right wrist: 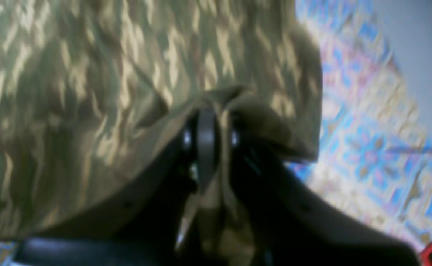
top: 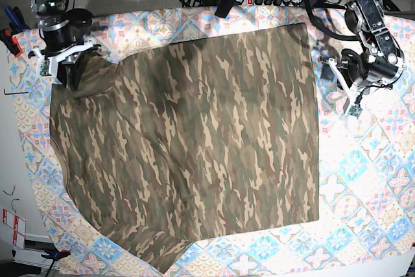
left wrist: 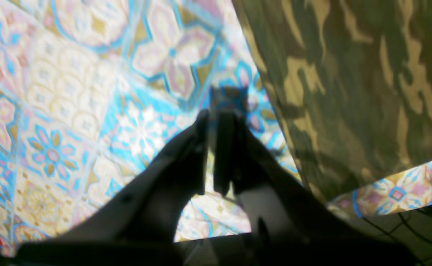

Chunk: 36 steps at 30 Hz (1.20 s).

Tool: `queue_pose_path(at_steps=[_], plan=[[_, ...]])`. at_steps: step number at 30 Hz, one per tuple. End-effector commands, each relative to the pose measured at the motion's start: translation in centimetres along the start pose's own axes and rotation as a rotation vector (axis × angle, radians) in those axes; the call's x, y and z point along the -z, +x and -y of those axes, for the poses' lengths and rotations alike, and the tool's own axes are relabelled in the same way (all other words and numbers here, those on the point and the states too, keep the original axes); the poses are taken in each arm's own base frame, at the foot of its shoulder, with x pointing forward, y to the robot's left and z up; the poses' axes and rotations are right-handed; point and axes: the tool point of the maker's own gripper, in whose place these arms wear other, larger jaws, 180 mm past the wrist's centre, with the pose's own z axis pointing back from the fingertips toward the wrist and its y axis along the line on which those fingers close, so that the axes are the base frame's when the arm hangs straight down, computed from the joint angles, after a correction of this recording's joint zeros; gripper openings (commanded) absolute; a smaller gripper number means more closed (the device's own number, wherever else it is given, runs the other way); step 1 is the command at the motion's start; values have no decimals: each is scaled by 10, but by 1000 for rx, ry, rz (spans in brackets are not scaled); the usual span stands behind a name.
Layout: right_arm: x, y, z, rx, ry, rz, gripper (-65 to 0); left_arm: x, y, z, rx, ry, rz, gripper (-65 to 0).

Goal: Fold the T-shirt properly
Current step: 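Lift the hem corners and pull them apart, stretching the hem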

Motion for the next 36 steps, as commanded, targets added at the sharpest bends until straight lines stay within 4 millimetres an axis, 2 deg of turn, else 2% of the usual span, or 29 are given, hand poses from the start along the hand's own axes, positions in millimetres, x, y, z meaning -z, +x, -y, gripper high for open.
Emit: queue_pose_path(at_steps=[1,4,6,12,16,23,29,32,34,36], plan=[[-1,7,0,-4,7,22,-612,-4,2,0,4,7,15,-621],[-1,0,0,-1,6,-5,-612,0,-11,14,-11,-24,-10,-616],[-1,-1,0,-5,6,-12,-611,-1,-26,23,-15,-41,-39,-579],[-2,-12,2,-168,-10,-71,-609,2,-67,57,-68,-114,-116,-330],[-1,-17,-8,-179,16,-82,-609,1,-84,71,-139,-135,-141,-228],[-1,-18,-8,-179,16,-85,-609,11,-99,91,-192,-211,-173,-221],[-2,-19,-8,-180,18,-87,-609,35,-122,115,-259,-313,-249,-221],[-2,-19,-8,-182,17,-88,-609,39,-129,120,-272,-332,-268,-223],[-2,-19,-8,-183,17,-88,-609,38,-128,120,-272,-332,-264,-241],[-2,-19,-8,-183,19,-89,-609,38,-125,121,-278,-340,-252,-300]])
